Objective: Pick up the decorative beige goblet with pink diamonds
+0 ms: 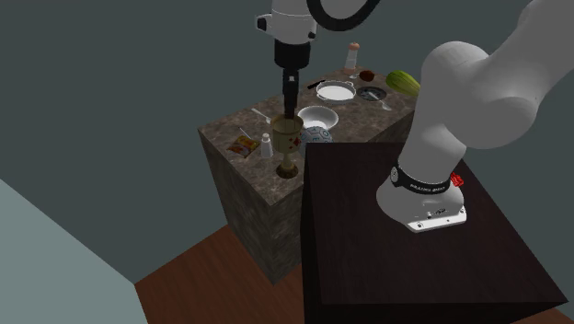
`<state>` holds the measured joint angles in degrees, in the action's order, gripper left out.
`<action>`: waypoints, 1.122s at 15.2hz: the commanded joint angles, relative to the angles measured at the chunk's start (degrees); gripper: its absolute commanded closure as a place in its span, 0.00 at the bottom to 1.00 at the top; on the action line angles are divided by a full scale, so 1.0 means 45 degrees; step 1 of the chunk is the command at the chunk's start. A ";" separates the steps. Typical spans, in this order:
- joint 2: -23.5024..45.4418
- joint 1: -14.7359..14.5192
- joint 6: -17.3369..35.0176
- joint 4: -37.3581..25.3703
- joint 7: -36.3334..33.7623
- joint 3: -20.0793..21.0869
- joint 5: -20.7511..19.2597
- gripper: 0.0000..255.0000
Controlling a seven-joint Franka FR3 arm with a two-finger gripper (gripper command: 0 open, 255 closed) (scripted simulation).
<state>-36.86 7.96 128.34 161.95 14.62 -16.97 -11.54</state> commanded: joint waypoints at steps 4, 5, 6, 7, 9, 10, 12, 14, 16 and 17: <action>0.2037 0.0291 0.2423 0.0281 0.1599 -0.1390 -0.0590 0.00; 0.2562 0.0286 0.2942 0.0261 0.1959 -0.1699 -0.0625 0.00; 0.3112 0.0248 0.3463 0.0217 0.2341 -0.2020 -0.0614 0.00; 0.3685 0.0176 0.3982 0.0150 0.2755 -0.2352 -0.0544 0.00; 0.4898 -0.0097 0.5007 -0.0048 0.3726 -0.3052 -0.0153 0.00; 0.5536 -0.0309 0.5506 -0.0178 0.4322 -0.3420 0.0220 0.00; 0.6887 -0.0895 0.6444 -0.0502 0.5887 -0.4159 0.1531 0.00; 0.7818 -0.1270 0.6962 -0.0766 0.7281 -0.4482 0.2943 0.00; 0.8395 -0.1423 0.7377 -0.0794 0.8073 -0.4393 0.4043 0.00; 0.8690 -0.1473 0.7568 -0.0822 0.8527 -0.4302 0.4671 0.00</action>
<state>0.71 1.66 161.56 158.62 50.53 -36.47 6.25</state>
